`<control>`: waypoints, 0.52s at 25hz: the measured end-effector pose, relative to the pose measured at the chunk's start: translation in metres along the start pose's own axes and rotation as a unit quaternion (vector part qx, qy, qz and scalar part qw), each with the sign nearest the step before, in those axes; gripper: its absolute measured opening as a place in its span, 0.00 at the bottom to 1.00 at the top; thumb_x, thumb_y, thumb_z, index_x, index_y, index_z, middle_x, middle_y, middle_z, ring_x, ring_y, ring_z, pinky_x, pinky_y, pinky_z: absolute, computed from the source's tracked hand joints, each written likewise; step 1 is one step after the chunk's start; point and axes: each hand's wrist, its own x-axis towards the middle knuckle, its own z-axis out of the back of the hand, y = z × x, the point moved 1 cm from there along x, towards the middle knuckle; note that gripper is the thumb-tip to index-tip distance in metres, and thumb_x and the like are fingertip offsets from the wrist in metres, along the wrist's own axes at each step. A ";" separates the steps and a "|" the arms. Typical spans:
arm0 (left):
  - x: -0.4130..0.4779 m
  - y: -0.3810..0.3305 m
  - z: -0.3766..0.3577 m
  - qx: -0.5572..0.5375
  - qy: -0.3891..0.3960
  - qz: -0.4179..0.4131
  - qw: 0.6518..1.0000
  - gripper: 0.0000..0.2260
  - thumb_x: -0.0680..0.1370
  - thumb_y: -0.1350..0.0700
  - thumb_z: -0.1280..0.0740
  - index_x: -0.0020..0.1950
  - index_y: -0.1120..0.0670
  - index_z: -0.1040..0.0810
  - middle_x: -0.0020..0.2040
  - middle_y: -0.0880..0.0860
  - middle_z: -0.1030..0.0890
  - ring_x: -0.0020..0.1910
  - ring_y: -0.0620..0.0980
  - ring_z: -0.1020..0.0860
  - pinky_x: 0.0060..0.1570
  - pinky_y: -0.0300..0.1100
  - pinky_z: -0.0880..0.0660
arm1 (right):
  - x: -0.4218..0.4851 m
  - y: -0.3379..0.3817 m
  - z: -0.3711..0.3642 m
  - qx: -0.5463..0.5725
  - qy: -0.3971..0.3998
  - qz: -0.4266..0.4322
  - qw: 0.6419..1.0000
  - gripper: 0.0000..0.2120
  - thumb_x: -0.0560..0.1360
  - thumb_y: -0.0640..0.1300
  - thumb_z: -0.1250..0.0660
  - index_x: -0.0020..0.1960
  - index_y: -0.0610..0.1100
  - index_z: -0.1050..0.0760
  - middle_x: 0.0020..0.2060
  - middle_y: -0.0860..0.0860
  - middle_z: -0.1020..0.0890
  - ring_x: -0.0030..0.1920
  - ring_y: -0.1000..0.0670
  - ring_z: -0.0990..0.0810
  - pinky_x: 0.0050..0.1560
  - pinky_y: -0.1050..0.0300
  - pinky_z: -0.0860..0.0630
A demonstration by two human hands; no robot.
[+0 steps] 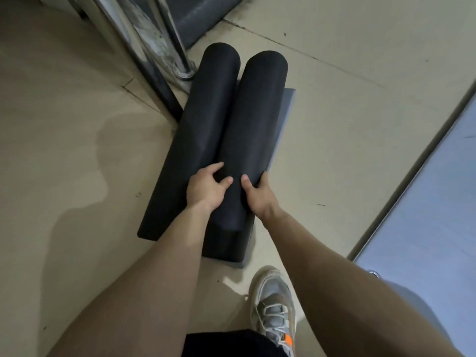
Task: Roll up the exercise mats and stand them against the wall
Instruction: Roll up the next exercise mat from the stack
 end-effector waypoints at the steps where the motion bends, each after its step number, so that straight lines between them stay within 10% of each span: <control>1: -0.008 -0.010 -0.001 0.032 -0.024 -0.016 0.999 0.22 0.79 0.49 0.30 0.73 0.46 0.25 0.72 0.51 0.25 0.71 0.54 0.27 0.69 0.50 0.30 | -0.007 -0.002 0.011 -0.038 0.002 0.012 0.999 0.39 0.81 0.63 0.39 0.84 0.46 0.48 0.76 0.43 0.28 0.75 0.39 0.29 0.75 0.47 0.33; 6: -0.074 -0.064 -0.035 0.074 -0.032 -0.100 0.992 0.18 0.80 0.53 0.33 0.70 0.49 0.23 0.71 0.49 0.25 0.68 0.52 0.26 0.61 0.47 0.27 | -0.076 -0.040 0.105 -0.250 -0.060 0.030 0.966 0.30 0.85 0.61 0.45 0.82 0.48 0.40 0.74 0.40 0.30 0.71 0.38 0.26 0.70 0.46 0.30; 13: -0.204 -0.165 -0.195 0.210 0.194 -0.301 0.910 0.17 0.79 0.50 0.33 0.68 0.47 0.23 0.69 0.50 0.25 0.66 0.54 0.24 0.62 0.47 0.26 | -0.207 -0.180 0.299 -0.313 -0.173 -0.126 0.925 0.28 0.83 0.60 0.42 0.79 0.48 0.36 0.74 0.43 0.32 0.67 0.37 0.23 0.66 0.43 0.25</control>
